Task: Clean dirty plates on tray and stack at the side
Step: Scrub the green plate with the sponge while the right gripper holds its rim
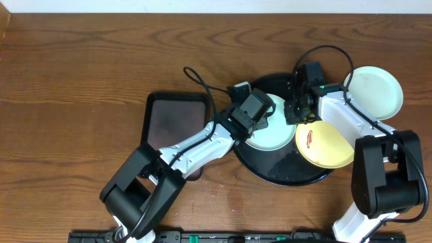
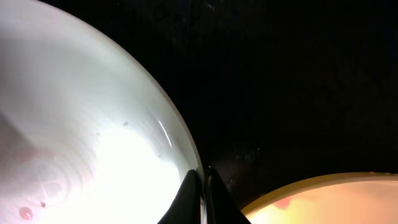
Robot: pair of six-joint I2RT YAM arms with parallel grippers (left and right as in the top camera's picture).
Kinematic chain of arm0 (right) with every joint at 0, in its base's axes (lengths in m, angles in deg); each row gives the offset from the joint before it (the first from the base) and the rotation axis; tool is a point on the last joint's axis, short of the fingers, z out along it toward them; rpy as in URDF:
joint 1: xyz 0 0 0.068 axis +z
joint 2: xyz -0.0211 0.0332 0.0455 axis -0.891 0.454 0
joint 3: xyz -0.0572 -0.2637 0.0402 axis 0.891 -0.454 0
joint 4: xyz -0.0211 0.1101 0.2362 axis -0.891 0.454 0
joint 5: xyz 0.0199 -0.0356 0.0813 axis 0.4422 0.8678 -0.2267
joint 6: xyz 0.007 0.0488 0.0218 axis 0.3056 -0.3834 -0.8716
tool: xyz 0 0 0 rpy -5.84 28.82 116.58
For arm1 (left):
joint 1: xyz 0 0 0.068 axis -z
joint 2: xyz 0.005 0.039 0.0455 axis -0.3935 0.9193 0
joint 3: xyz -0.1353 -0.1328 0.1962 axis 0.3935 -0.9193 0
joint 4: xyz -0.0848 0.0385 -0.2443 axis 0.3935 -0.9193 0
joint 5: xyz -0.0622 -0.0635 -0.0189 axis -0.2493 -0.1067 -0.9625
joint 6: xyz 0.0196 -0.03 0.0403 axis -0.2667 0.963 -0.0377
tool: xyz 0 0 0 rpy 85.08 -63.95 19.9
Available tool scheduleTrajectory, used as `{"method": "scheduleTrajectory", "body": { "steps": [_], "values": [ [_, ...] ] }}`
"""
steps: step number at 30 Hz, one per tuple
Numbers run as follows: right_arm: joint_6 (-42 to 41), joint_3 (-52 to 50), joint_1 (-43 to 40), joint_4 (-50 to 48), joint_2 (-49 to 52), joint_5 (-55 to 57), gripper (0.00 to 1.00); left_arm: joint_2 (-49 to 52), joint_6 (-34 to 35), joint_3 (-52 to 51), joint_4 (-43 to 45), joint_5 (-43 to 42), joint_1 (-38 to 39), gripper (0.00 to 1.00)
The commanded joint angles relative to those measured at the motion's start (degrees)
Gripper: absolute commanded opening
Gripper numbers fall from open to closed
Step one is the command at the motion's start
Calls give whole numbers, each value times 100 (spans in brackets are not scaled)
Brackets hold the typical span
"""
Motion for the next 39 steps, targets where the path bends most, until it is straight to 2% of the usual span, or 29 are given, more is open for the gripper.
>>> {"method": "scheduleTrajectory", "body": {
  "steps": [1, 8, 11, 20, 22, 28, 33, 39],
  "values": [
    [-81, -76, -39, -59, -57, -17, 1, 212, 509, 61, 72, 153, -4, 7],
    [-81, -74, -39, -63, -57, -17, 1, 634, 544, 61, 686, -435, 87, 7],
    [-81, -74, -39, -70, -57, -17, 1, 634, 136, 61, 957, -426, 249, 7],
    [-81, -74, -39, -48, -57, -17, 1, 962, 136, 59, 752, -92, 319, 8],
    [-81, -74, -39, -37, -57, -17, 1, 1047, -101, 59, 638, -48, 299, 8],
    [-81, -74, -39, -37, -57, -17, 1, 1045, -903, 59, -133, 1405, 291, 7],
    [-81, -74, -39, -35, -57, -17, 1, 1005, -1416, 59, -304, 2424, 291, 7],
    [-81, -76, -39, -37, -57, -17, 1, 422, -1600, 59, -302, 2640, 291, 7]
  ]
}}
